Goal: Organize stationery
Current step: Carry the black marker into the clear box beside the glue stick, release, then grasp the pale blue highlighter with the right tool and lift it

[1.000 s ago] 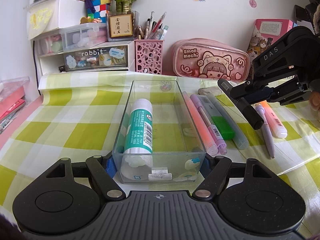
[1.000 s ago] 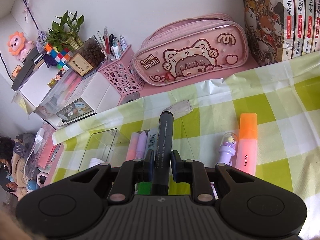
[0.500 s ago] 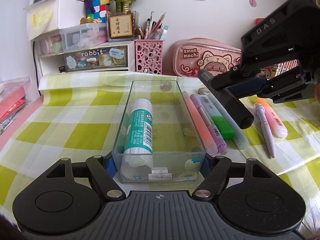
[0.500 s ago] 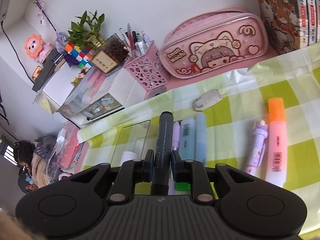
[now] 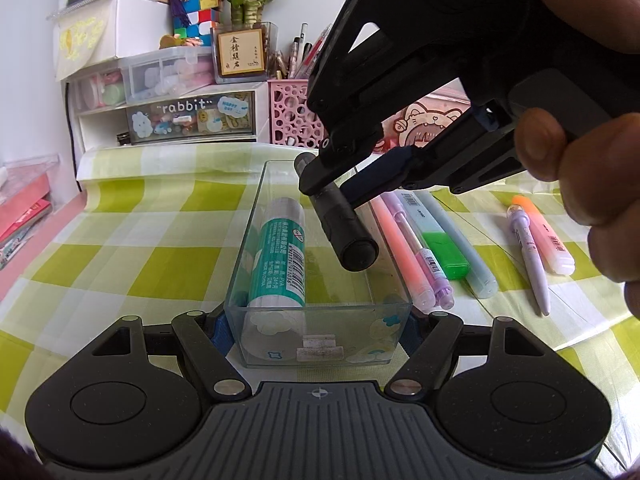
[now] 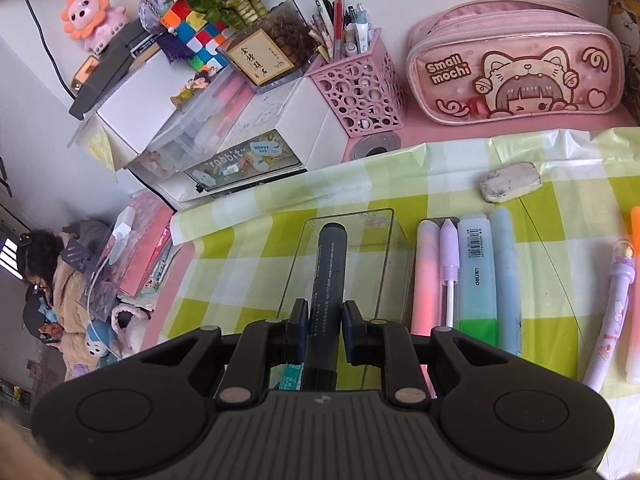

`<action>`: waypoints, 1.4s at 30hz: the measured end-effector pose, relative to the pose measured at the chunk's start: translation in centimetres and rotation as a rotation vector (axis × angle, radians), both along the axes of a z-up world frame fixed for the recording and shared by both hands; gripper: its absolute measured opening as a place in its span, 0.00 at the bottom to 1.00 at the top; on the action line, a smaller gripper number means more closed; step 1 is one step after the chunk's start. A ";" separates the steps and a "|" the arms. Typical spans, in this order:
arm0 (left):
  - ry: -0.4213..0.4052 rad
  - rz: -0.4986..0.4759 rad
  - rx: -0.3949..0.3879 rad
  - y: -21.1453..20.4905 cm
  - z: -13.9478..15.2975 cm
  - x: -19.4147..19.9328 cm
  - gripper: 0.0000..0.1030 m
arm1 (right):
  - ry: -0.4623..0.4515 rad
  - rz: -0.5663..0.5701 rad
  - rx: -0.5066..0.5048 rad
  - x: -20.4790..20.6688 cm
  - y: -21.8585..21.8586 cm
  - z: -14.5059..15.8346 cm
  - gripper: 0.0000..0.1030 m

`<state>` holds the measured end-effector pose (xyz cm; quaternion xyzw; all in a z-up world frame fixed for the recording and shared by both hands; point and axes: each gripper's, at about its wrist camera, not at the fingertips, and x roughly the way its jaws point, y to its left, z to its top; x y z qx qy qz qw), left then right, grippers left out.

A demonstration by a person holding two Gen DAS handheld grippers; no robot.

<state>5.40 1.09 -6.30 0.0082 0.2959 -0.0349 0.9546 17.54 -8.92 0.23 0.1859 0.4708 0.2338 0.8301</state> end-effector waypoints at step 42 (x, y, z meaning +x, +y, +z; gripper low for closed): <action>-0.007 0.018 0.000 -0.1 0.0 0.2 0.71 | -0.018 -0.176 -0.018 -0.1 -9.4 -2.3 0.08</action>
